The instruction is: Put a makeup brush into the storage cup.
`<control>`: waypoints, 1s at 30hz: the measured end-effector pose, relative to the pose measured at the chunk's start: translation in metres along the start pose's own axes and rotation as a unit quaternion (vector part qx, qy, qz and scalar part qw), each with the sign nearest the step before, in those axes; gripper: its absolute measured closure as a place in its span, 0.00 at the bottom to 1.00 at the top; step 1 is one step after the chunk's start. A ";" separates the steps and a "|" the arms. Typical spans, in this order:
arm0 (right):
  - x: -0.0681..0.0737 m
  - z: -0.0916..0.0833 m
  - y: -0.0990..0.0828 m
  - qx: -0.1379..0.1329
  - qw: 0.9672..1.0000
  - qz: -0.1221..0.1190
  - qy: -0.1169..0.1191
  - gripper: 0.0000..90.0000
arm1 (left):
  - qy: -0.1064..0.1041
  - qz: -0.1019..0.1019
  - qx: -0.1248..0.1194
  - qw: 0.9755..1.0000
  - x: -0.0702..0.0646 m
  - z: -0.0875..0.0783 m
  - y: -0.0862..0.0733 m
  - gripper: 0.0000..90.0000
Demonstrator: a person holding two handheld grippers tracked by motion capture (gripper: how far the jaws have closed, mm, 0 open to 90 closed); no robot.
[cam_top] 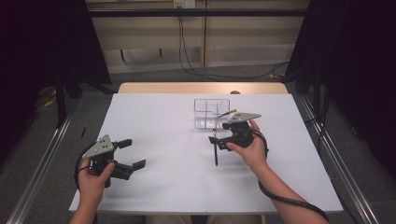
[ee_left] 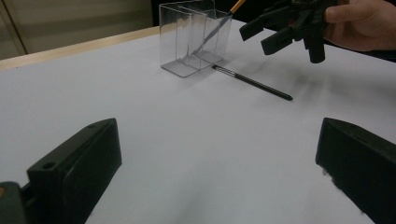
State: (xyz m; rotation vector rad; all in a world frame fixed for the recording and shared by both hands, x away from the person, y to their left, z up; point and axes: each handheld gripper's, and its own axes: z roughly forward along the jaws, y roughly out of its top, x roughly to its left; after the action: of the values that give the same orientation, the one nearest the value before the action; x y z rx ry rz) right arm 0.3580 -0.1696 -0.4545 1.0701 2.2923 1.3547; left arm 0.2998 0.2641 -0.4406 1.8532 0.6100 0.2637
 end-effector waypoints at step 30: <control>0.007 0.022 0.003 0.133 0.990 0.010 -0.046 0.41 | -0.006 -0.001 0.000 1.000 0.000 0.000 0.000 0.00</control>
State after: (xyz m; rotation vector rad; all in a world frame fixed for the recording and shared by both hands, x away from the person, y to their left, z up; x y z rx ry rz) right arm 0.3669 -0.1489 -0.4625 1.2103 2.4477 1.0014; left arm 0.2996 0.2642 -0.4404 1.8530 0.6036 0.2519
